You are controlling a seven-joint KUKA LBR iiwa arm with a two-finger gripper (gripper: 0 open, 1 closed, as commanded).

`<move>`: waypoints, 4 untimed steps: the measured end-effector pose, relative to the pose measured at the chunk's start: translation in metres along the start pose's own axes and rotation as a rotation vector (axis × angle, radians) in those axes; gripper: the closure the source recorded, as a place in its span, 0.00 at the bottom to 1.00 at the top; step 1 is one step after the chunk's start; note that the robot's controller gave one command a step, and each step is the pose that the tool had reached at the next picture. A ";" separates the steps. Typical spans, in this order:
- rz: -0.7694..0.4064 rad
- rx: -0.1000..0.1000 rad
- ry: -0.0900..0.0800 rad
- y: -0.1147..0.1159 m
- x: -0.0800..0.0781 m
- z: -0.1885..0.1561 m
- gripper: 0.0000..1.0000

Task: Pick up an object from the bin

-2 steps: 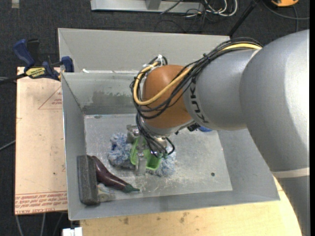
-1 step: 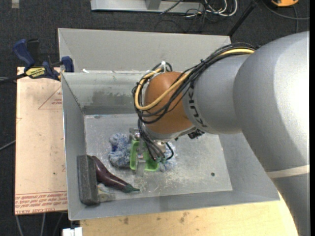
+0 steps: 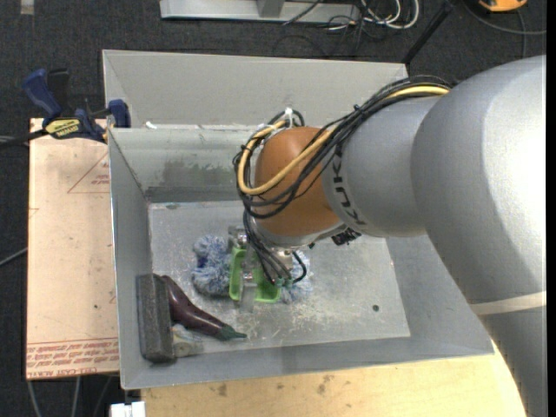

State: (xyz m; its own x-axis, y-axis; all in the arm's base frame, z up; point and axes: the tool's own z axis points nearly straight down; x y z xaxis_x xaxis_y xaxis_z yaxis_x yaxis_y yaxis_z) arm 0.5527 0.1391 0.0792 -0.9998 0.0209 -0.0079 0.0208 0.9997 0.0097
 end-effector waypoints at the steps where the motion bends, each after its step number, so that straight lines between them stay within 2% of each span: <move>1: -0.005 0.009 0.011 -0.003 0.001 -0.043 1.00; 2: -0.046 0.006 -0.003 -0.001 -0.011 -0.062 1.00; 3: -0.045 0.011 0.023 -0.009 -0.003 -0.067 0.00; 4: -0.018 0.009 0.011 -0.016 -0.004 -0.132 0.00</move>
Offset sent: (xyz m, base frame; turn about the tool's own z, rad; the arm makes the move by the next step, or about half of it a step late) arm 0.0235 0.0013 -0.0092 -0.1349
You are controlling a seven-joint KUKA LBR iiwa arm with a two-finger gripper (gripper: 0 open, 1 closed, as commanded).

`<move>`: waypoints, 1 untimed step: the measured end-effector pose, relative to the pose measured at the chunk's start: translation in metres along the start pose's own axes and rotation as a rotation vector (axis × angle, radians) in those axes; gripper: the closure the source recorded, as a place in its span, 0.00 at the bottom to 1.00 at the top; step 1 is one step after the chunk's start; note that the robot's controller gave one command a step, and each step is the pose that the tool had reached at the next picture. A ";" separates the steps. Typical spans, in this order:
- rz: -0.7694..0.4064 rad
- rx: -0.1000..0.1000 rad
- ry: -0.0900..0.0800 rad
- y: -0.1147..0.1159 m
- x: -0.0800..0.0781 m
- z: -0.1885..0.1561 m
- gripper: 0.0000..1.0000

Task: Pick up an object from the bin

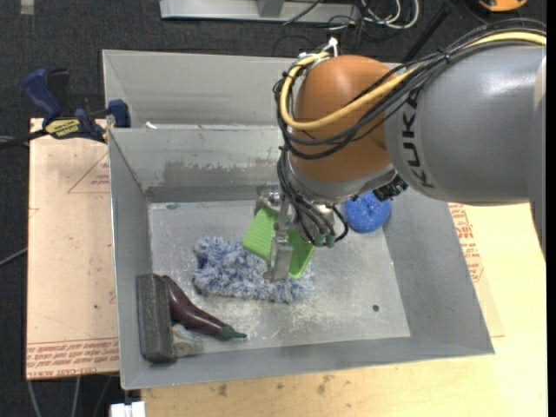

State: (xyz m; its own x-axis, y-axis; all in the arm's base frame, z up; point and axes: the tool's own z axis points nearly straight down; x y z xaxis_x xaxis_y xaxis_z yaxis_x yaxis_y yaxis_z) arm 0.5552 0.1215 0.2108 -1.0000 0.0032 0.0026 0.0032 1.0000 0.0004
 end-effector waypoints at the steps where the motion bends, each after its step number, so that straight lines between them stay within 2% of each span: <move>1: -0.075 -0.003 -0.021 0.002 -0.007 0.003 0.00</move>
Offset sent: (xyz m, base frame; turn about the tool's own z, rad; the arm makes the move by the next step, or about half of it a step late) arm 0.0227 0.0226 -0.1390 -0.3393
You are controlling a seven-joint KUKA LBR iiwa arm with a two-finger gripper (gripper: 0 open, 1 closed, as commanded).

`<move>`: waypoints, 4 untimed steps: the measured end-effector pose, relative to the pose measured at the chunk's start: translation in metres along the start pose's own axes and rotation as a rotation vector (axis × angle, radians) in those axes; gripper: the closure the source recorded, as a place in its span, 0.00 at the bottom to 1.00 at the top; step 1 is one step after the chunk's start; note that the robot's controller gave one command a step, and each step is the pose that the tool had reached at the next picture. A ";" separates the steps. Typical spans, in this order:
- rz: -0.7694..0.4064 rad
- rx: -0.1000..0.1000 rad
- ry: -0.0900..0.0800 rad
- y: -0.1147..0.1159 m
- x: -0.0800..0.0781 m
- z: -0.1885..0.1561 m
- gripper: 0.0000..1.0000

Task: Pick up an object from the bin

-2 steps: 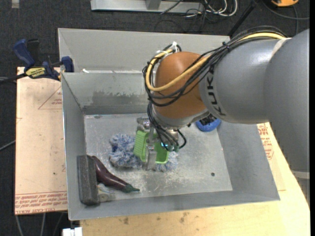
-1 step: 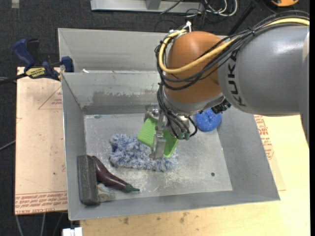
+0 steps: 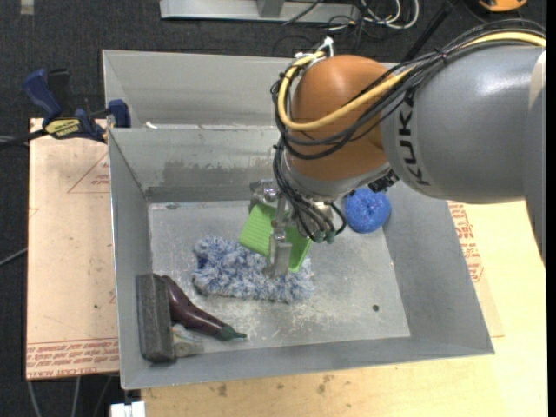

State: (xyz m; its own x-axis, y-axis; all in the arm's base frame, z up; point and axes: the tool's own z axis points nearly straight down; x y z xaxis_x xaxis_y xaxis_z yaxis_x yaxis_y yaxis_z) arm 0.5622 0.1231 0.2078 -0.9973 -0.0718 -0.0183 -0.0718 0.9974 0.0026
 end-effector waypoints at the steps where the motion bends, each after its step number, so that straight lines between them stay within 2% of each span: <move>1: -0.147 0.000 0.013 0.009 -0.006 0.072 0.00; 2: -0.431 -0.009 0.008 0.011 -0.003 0.115 1.00; 3: -0.431 -0.009 0.008 0.011 -0.003 0.115 1.00; 4: -0.463 -0.003 0.013 0.008 -0.037 -0.021 1.00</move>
Offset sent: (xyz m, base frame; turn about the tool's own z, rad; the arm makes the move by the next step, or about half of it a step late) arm 0.0015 0.0058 -0.1198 -0.4315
